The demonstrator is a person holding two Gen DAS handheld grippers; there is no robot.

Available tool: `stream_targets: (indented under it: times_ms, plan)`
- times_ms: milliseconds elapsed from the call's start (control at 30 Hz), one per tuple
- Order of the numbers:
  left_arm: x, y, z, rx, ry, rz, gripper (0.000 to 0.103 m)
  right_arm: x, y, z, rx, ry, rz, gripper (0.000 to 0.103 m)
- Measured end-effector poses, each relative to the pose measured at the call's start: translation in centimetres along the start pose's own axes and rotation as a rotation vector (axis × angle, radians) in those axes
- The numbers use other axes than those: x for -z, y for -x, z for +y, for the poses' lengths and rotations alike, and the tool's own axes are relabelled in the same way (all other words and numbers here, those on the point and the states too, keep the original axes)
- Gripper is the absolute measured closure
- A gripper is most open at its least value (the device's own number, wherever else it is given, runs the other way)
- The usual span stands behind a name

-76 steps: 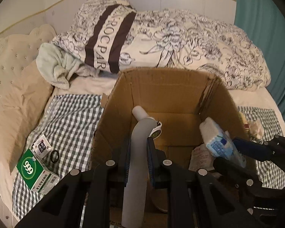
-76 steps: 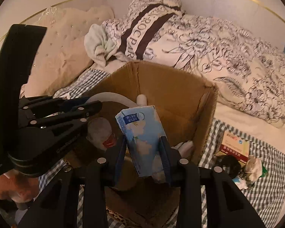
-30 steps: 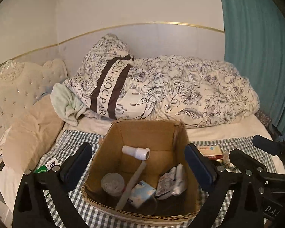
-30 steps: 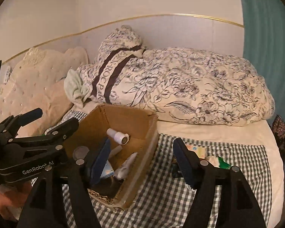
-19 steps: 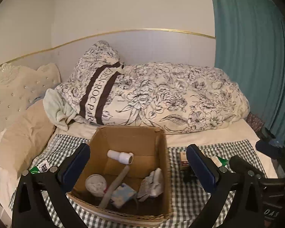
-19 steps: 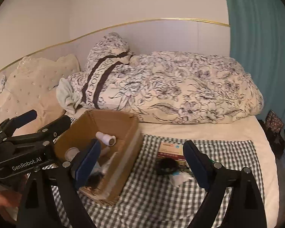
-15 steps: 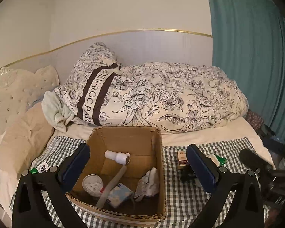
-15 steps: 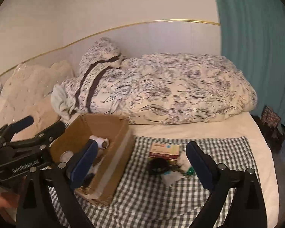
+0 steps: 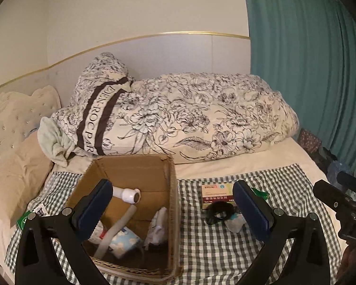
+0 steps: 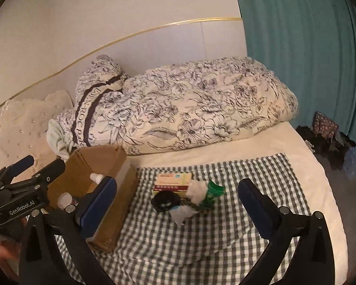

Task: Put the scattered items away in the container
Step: 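Withdraw both grippers from the box toward the medicine box and tissues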

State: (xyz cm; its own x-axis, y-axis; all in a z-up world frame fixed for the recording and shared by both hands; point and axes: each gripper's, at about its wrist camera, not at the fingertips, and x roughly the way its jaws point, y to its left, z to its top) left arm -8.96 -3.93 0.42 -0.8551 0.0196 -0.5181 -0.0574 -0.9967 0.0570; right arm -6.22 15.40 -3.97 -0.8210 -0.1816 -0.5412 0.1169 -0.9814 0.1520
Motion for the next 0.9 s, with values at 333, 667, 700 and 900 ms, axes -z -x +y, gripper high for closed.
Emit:
stream_targets:
  times_ms: [333, 667, 700, 900]
  plan:
    - [1.3, -3.1, -3.4, 0.03, -0.047, 0.058, 0.0, 1.5, -2.2, -4.0, 0.053, -0.001, 0.056, 0.0]
    - [3.6, -6.6, -6.5, 0.077, -0.132, 0.105, 0.0, 2.8, -5.5, -6.0, 0.065, 0.009, 0.104, 0.002]
    - [3.7, -6.9, -6.7, 0.09, -0.138, 0.106, 0.0, 2.8, -5.9, -6.1, 0.062, 0.008, 0.109, 0.004]
    - [4.3, -8.6, -8.2, 0.111, -0.179, 0.096, 0.004, 3.0, -8.2, -6.3, 0.041, -0.009, 0.142, 0.016]
